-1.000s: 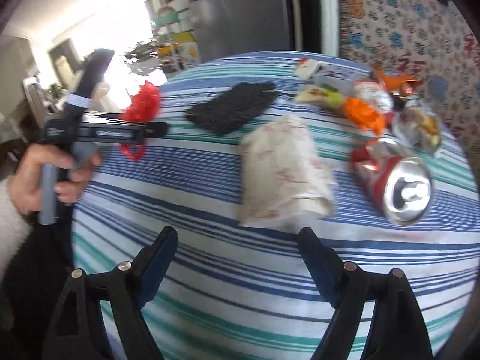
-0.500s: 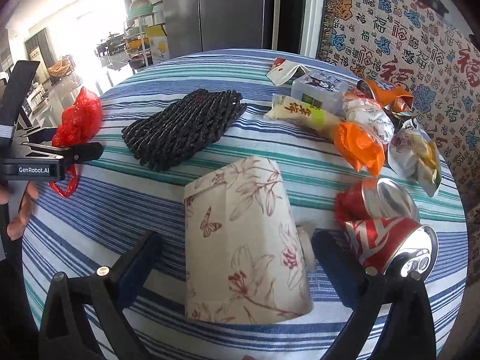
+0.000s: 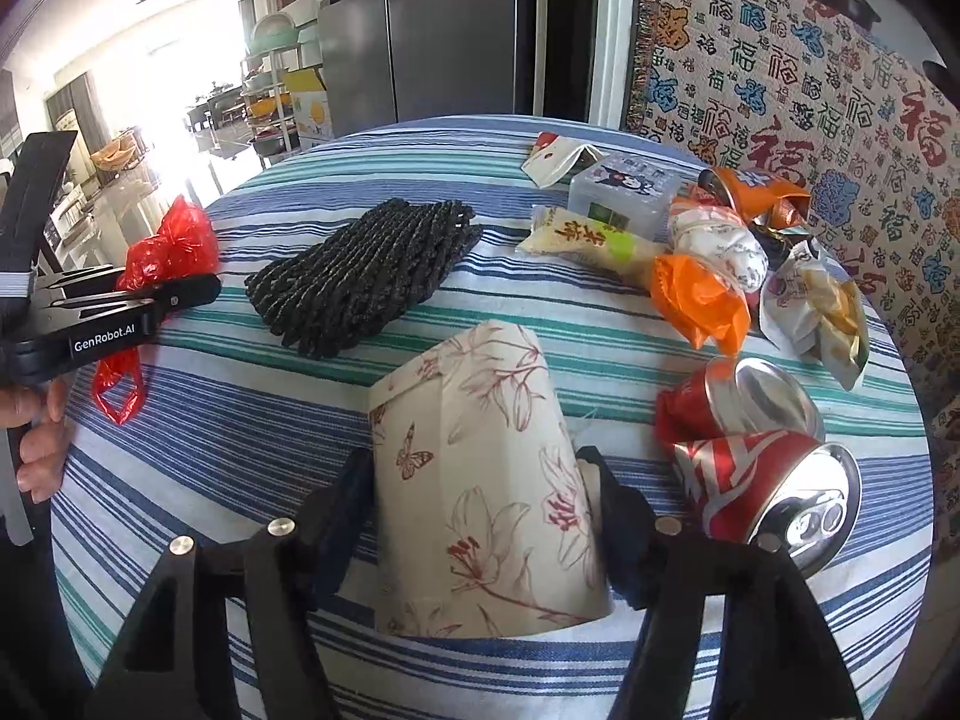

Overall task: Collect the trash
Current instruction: 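Grasp the red plastic bag with the left tool while the right tool grasps the floral paper box, then carry both items over the blue wastebasket and open both tools to drop them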

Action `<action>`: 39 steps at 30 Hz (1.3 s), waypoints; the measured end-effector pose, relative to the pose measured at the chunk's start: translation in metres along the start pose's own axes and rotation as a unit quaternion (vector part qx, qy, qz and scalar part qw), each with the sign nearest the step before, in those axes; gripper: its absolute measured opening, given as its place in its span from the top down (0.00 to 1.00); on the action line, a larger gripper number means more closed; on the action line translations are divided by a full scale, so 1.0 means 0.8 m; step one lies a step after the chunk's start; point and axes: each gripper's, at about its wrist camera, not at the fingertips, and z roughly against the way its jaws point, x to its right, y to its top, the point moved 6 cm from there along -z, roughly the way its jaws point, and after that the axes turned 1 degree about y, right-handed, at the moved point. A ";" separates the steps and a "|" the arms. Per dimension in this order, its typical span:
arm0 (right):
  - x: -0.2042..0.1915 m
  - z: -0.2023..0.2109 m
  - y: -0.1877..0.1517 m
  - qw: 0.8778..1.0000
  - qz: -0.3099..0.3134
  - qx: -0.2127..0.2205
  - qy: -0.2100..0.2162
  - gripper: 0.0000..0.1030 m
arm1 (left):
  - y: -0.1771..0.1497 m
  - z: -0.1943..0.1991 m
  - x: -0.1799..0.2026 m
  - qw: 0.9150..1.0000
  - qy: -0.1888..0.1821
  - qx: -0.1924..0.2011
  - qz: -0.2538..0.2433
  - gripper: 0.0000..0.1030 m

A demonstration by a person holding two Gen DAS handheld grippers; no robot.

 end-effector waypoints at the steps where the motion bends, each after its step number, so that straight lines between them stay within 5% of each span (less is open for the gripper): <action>1: 0.000 0.002 -0.001 1.000 -0.003 0.001 0.001 0.37 | -0.001 0.002 -0.001 1.000 -0.005 0.000 0.006 0.71; 16: 0.050 0.103 -0.039 0.996 -0.084 0.028 0.005 0.39 | 0.000 0.086 0.126 0.990 -0.119 0.025 -0.065 0.72; 30: 0.170 0.227 -0.089 0.984 -0.153 0.050 -0.078 0.39 | 0.020 0.155 0.320 0.961 -0.229 0.029 -0.150 0.72; 39: 0.298 0.309 -0.150 0.963 -0.209 0.043 -0.166 0.39 | 0.031 0.171 0.464 0.930 -0.293 0.028 -0.219 0.72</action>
